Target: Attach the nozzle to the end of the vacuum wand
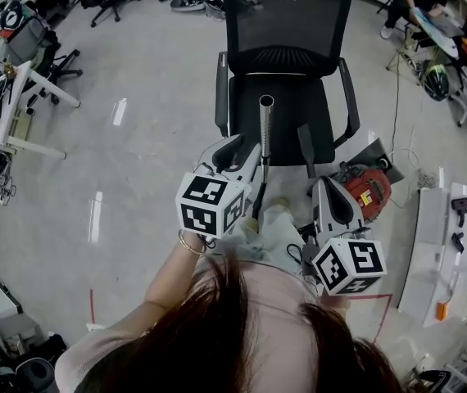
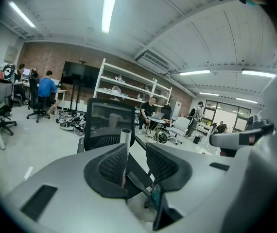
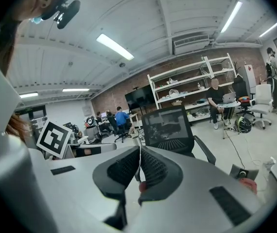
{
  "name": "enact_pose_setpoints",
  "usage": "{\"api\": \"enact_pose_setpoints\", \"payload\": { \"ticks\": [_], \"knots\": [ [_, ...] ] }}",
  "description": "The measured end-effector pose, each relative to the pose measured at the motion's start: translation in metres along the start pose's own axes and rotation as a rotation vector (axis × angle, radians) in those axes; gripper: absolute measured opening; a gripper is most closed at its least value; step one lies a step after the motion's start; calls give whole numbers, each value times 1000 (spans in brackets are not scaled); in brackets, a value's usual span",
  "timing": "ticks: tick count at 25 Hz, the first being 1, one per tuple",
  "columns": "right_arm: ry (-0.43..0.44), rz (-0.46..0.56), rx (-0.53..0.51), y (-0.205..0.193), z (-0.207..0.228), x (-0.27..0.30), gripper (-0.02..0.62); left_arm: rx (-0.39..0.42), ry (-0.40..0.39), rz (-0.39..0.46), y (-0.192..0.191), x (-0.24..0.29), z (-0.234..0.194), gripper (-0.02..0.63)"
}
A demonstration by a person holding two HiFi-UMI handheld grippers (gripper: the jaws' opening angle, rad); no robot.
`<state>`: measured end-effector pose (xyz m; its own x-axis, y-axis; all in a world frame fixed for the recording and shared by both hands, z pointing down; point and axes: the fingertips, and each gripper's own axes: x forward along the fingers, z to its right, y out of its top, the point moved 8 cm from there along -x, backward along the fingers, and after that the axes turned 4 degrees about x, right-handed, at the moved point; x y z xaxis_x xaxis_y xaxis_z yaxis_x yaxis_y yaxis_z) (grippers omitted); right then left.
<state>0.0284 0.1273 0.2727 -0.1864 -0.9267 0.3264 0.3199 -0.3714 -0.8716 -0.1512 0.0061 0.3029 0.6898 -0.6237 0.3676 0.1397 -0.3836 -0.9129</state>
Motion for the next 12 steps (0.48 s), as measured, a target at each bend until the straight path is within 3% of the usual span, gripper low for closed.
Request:
{"api": "enact_pose_setpoints", "payload": {
  "ticks": [12],
  "knots": [
    [40,-50,-42,38,45,36,25,-40,81,5,4,58,-9,142]
  ]
}}
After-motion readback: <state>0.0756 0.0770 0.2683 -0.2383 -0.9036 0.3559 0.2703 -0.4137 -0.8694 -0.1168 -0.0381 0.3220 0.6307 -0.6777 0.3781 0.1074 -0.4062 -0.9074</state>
